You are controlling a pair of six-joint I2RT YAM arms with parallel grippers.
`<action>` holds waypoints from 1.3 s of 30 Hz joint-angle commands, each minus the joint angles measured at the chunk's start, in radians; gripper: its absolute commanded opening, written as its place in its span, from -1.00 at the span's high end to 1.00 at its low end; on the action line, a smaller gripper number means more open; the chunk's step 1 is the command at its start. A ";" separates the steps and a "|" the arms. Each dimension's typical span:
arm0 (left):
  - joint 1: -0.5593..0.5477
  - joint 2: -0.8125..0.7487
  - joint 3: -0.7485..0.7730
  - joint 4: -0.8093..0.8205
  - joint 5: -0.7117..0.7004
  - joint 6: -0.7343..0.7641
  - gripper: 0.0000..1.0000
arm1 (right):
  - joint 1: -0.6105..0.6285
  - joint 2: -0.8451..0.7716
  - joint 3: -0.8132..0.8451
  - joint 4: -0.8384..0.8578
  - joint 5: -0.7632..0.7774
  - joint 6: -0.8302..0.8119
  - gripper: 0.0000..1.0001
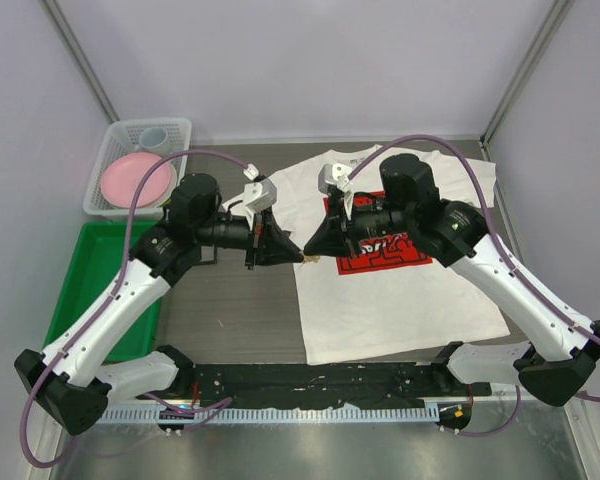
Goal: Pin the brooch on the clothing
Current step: Pass from the right arm to the left, then pass from the left arm to the right
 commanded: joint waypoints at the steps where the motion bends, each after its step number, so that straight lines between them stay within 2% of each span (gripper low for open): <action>1: 0.000 -0.021 -0.006 0.127 -0.044 -0.102 1.00 | 0.014 0.001 0.051 0.035 0.022 0.037 0.48; 4: 0.042 -0.047 -0.075 0.256 -0.040 -0.263 1.00 | 0.003 -0.013 0.060 0.037 0.062 0.044 0.08; 7: 0.077 -0.058 -0.121 0.415 -0.035 -0.372 1.00 | -0.013 -0.046 0.046 0.049 0.100 0.057 -0.17; 10: 0.097 -0.067 -0.157 0.543 -0.041 -0.470 1.00 | -0.030 -0.082 0.019 0.090 0.151 0.097 -0.24; 12: 0.114 -0.064 -0.181 0.607 -0.052 -0.556 1.00 | -0.047 -0.096 0.006 0.139 0.200 0.183 -0.29; 16: 0.186 -0.052 -0.200 0.751 -0.087 -0.696 1.00 | -0.081 -0.077 0.035 0.169 0.344 0.321 -0.50; 17: 0.197 -0.047 -0.198 0.767 -0.098 -0.713 1.00 | -0.105 -0.068 0.045 0.160 0.323 0.349 -0.62; 18: 0.217 -0.046 -0.196 0.791 -0.113 -0.737 1.00 | -0.136 -0.053 0.052 0.158 0.279 0.396 -0.88; 20: 0.229 -0.043 -0.193 0.808 -0.130 -0.745 1.00 | -0.251 0.001 0.072 0.161 0.135 0.474 -0.90; 22: 0.244 -0.041 -0.192 0.830 -0.147 -0.757 1.00 | -0.318 0.047 0.078 0.172 0.081 0.614 -0.91; 23: 0.249 -0.043 -0.193 0.836 -0.156 -0.765 1.00 | -0.329 0.052 0.071 0.210 0.061 0.652 -0.85; 24: 0.263 -0.043 -0.196 0.847 -0.167 -0.771 1.00 | -0.340 0.052 0.057 0.253 0.024 0.682 -0.70; 26: 0.273 -0.043 -0.212 0.855 -0.199 -0.797 1.00 | -0.348 0.049 0.013 0.408 -0.059 0.748 -0.62; 29: 0.289 -0.049 -0.239 0.868 -0.248 -0.834 1.00 | -0.346 0.047 -0.060 0.607 -0.062 0.863 -0.65; 33: 0.292 -0.047 -0.262 0.920 -0.267 -0.860 1.00 | -0.339 0.076 -0.110 0.829 -0.087 1.011 -0.55; 35: 0.292 -0.037 -0.269 0.936 -0.268 -0.883 1.00 | -0.322 0.084 -0.127 0.912 -0.087 1.042 -0.51; 39: 0.293 -0.024 -0.293 0.999 -0.271 -0.909 1.00 | -0.271 0.108 -0.135 0.930 -0.085 1.010 -0.32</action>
